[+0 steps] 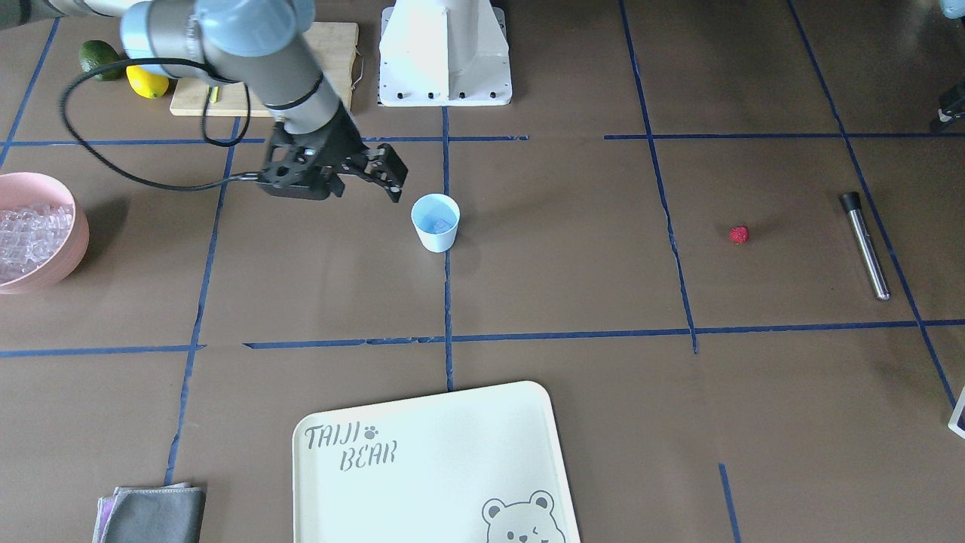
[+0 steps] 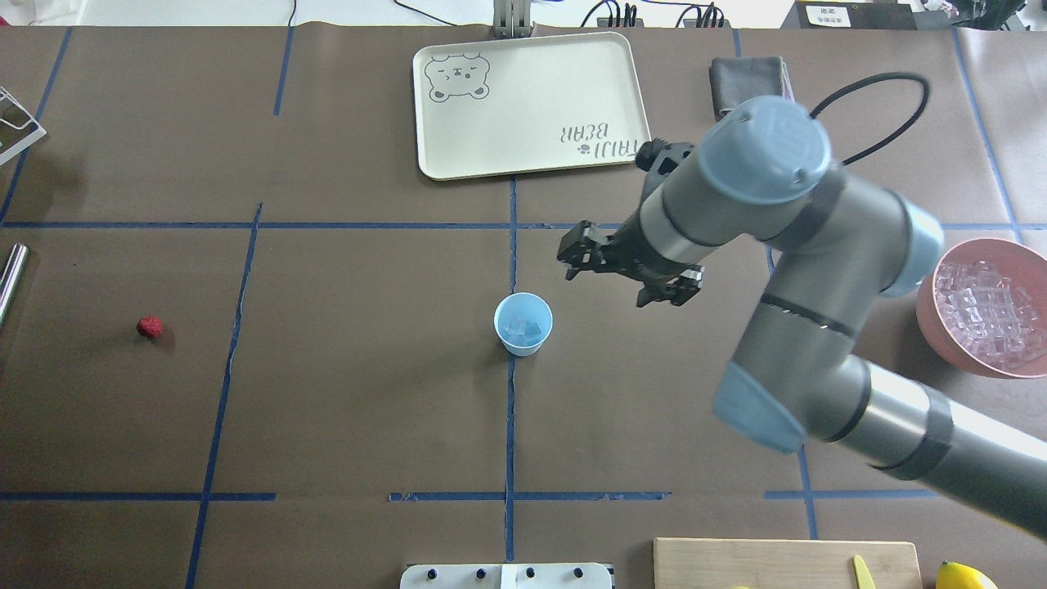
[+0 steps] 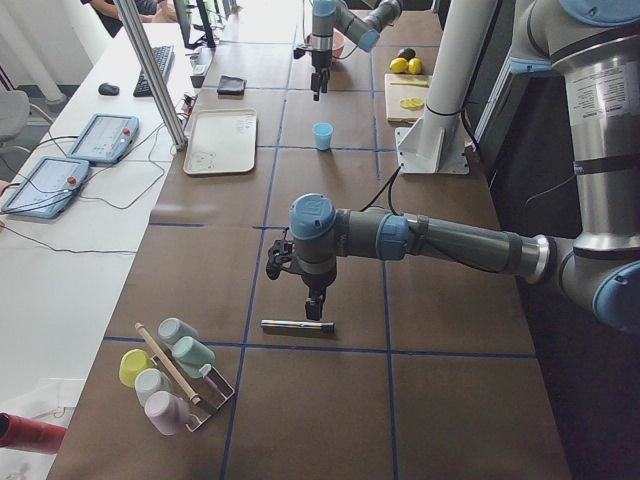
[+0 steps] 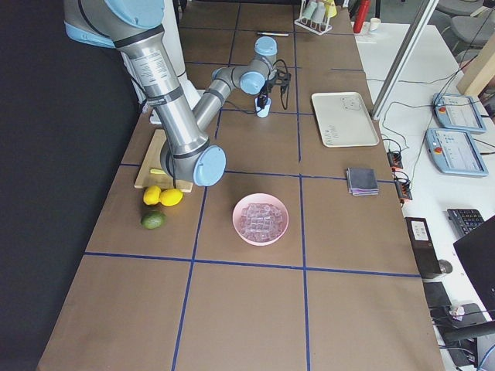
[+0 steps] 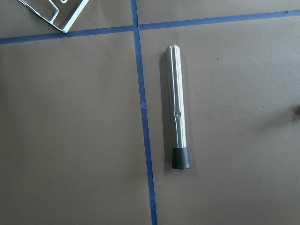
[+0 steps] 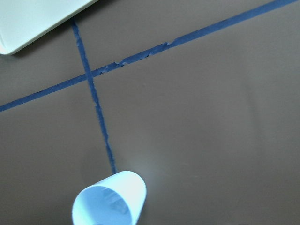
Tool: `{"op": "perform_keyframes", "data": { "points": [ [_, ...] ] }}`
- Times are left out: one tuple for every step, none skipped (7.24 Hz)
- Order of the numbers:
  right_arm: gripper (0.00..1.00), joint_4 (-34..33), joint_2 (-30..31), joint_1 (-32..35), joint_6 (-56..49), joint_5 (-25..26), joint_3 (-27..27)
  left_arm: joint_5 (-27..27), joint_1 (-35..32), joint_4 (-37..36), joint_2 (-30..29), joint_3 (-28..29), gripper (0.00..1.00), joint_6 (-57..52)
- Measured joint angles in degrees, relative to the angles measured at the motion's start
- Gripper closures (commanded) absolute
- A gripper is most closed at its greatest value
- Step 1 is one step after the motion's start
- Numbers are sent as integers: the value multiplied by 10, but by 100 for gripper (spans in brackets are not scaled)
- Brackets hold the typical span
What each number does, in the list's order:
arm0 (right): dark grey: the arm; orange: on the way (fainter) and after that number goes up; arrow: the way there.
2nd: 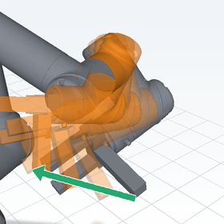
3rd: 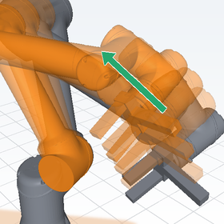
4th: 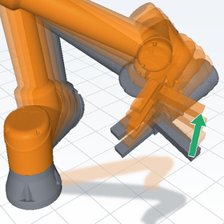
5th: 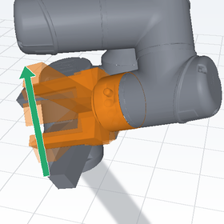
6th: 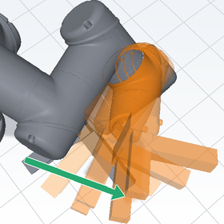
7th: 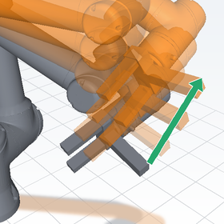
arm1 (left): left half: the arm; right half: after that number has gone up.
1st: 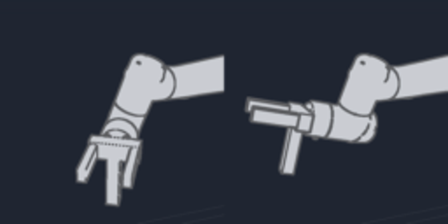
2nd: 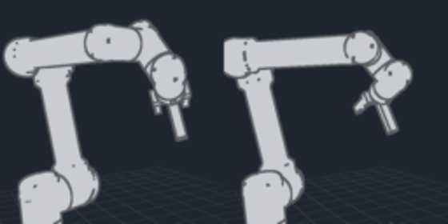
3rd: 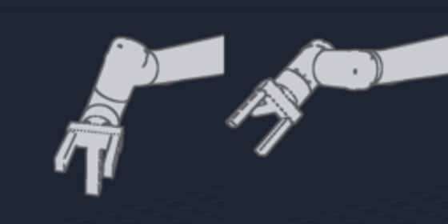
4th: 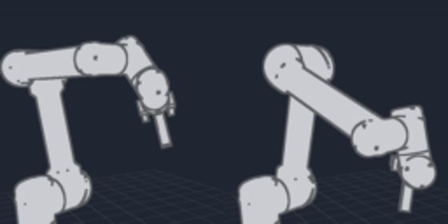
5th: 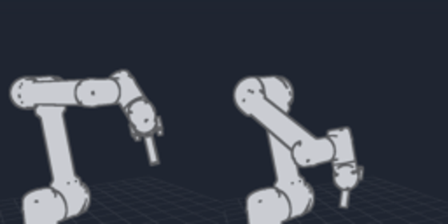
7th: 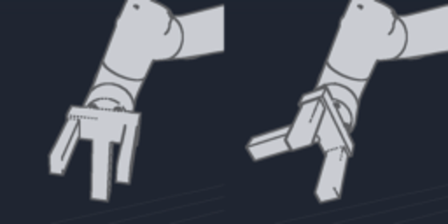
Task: Mash ice and strawberries in cup
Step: 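Withdraw the right gripper toward the bowl while the left gripper reaches the strawberry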
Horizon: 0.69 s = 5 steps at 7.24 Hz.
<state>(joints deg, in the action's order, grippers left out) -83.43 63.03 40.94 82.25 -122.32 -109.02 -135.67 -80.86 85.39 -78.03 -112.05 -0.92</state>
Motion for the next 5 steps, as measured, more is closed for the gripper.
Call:
{"op": "perform_keyframes", "data": {
  "points": [
    [0,-5,60,75,-92,-63,-26,0,47,15,-20,3,0,60],
    [0,-8,116,140,-191,-105,-40,2,95,36,-48,10,0,137],
    [0,-10,166,195,-286,-129,-45,5,135,61,-75,25,0,205],
    [0,-10,205,235,-360,-143,-47,8,164,96,-102,56,0,255],
    [0,-10,232,259,-410,-149,-48,16,185,143,-131,106,0,296]
  ]
}}
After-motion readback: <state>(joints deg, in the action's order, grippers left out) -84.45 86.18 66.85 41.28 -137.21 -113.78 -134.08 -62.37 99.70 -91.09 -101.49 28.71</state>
